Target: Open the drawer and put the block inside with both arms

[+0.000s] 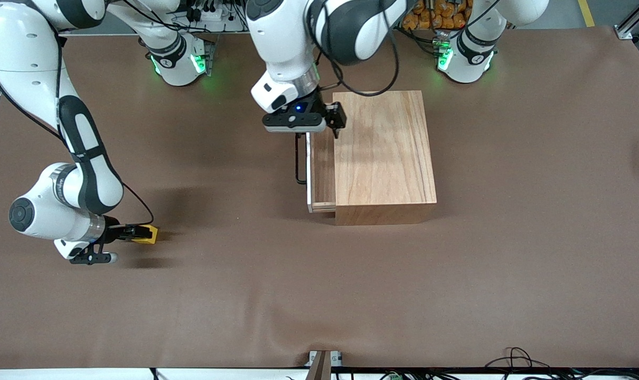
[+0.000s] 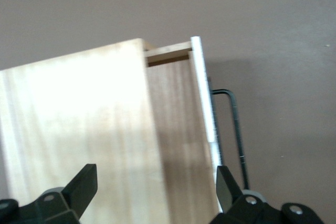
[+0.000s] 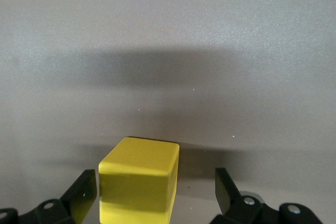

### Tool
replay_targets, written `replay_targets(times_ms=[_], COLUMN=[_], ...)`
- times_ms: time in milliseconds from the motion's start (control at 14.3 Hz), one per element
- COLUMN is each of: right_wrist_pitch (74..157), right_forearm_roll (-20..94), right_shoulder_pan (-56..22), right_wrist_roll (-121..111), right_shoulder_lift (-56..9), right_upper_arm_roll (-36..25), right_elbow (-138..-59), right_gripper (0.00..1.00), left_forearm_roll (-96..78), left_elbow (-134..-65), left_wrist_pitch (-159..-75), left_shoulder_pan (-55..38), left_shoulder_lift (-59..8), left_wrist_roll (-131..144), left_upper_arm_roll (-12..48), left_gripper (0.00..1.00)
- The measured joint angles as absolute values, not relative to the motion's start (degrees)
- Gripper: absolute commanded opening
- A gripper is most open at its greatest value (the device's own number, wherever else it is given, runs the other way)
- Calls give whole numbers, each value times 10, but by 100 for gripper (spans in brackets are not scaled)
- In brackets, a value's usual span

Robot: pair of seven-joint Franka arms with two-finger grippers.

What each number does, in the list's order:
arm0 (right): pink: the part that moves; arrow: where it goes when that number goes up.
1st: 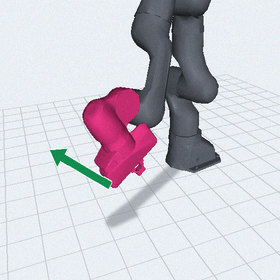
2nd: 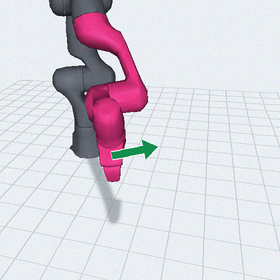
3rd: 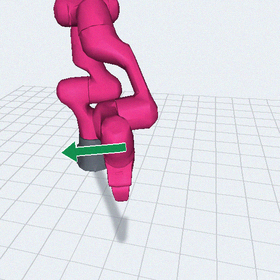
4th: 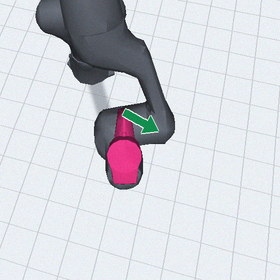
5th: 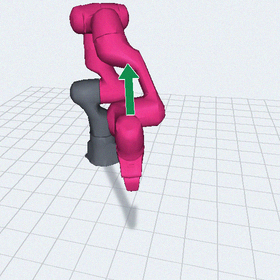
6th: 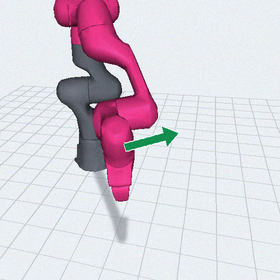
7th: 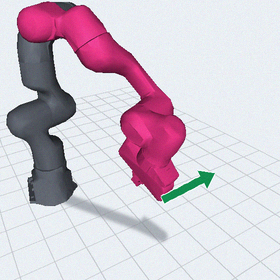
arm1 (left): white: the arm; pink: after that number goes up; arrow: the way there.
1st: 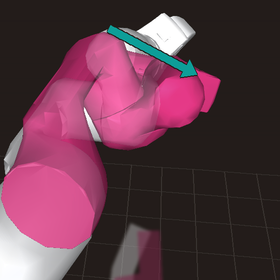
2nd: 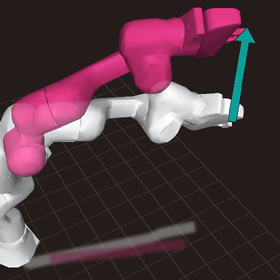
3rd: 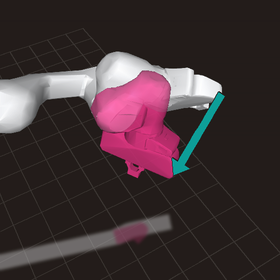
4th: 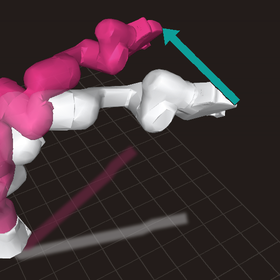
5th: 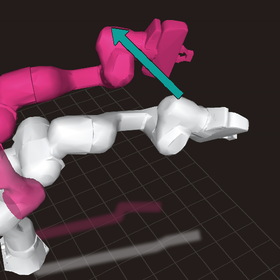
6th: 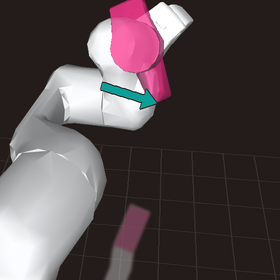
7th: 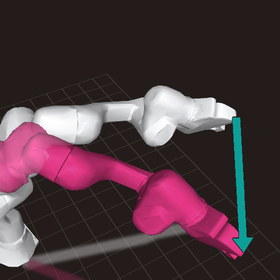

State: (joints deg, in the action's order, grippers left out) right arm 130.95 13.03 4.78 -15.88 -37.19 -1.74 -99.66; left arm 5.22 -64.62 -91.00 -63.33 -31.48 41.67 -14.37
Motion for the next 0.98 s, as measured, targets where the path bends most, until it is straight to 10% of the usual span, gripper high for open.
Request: replay_targets(times_ms=[210,978], right_wrist_pitch=[1310,1288], right_forearm_roll=[130,126], right_shoulder_pan=[48,46], right_wrist_roll=[-159,-159], right_shoulder_lift=[-372,-364], right_upper_arm_roll=[-17,-16], right_elbow=[-997,-984], right_gripper=[48,25], left_forearm_roll=[52,82], left_elbow=[-652,-869], left_wrist_pitch=[-873,-857], left_shoulder_pan=[-609,-499], left_shoulder_lift=[-275,-9], left_wrist_roll=[398,253], left_upper_arm_roll=[-144,-147], left_gripper=[100,100])
